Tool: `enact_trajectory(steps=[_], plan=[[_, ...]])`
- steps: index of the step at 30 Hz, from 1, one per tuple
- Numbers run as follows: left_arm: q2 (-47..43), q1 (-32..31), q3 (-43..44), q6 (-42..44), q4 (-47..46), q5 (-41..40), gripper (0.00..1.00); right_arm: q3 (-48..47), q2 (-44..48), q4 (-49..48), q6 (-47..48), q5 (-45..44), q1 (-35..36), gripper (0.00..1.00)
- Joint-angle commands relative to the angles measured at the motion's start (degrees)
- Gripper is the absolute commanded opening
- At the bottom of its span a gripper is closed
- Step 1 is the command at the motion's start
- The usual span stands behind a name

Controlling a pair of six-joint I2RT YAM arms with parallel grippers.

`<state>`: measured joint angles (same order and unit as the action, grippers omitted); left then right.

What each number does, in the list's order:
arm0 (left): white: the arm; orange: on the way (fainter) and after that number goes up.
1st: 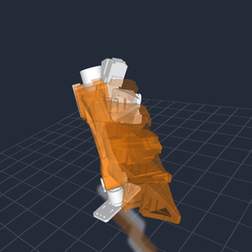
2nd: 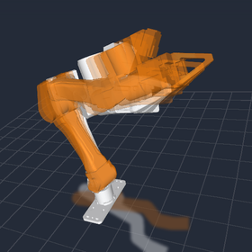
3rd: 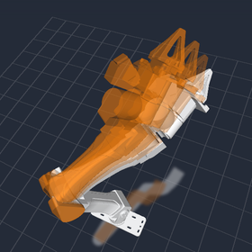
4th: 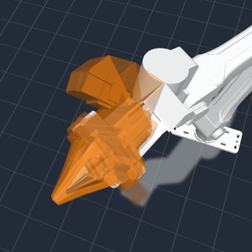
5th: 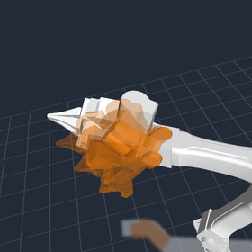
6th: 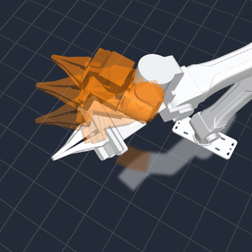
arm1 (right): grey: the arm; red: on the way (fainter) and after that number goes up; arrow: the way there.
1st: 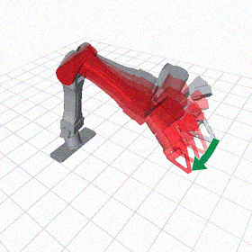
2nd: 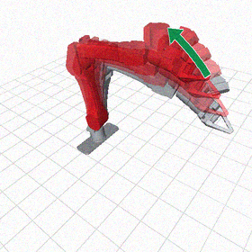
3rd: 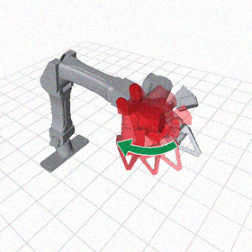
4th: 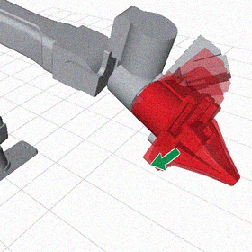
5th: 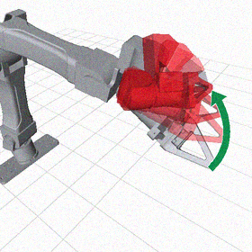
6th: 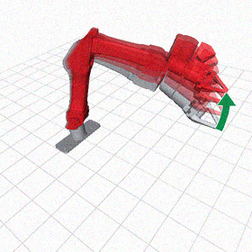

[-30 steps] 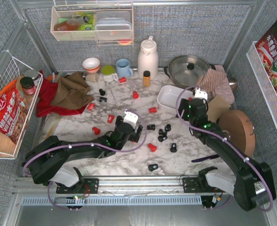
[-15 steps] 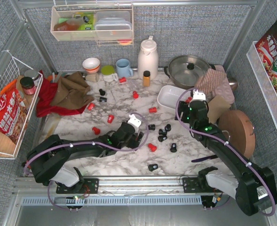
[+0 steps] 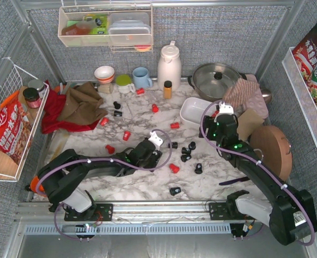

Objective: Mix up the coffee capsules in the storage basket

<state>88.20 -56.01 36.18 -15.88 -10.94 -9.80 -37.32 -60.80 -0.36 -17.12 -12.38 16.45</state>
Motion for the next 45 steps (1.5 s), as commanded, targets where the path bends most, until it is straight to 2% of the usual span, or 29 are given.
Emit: enact_trajectory(steps=[1,4,9,14,18,24,29,35,39,45], plan=[[1.4,0.3,1.0,2.2,-2.3,2.4,0.60,-0.7,-0.4,-1.4,0.4,0.8,0.0,0.76],[2.3,0.4,1.3,3.3,-2.9,3.3,0.58,-0.8,-0.8,-1.3,0.5,1.0,0.0,0.76],[2.8,0.8,2.5,4.1,-2.5,5.0,0.42,-1.0,-0.9,-1.1,0.5,0.9,0.0,0.76],[0.3,0.8,1.7,4.2,-3.1,5.6,0.39,-1.4,-0.7,-0.6,0.3,1.8,0.0,0.76],[-3.6,0.8,-0.8,4.1,-7.1,5.3,0.39,-2.0,-0.9,-0.2,-0.7,3.8,0.0,0.76],[-10.0,0.5,-7.5,7.6,-24.4,7.7,0.37,-4.8,-2.3,-0.5,-4.9,17.7,0.5,0.76],[-8.1,0.2,-9.1,11.3,-39.2,10.1,0.36,-5.6,-1.7,-1.2,-6.1,26.8,4.4,0.76],[0.6,-1.1,-7.6,15.2,-55.0,14.8,0.35,2.4,3.3,-9.8,-5.1,30.4,6.9,0.76],[4.9,-1.6,-7.2,15.8,-63.8,15.2,0.34,2.7,5.3,-11.7,-5.2,32.2,8.1,0.76],[5.9,-1.8,-7.2,15.7,-67.9,12.6,0.34,2.0,3.5,-11.6,-5.4,32.6,9.6,0.76]])
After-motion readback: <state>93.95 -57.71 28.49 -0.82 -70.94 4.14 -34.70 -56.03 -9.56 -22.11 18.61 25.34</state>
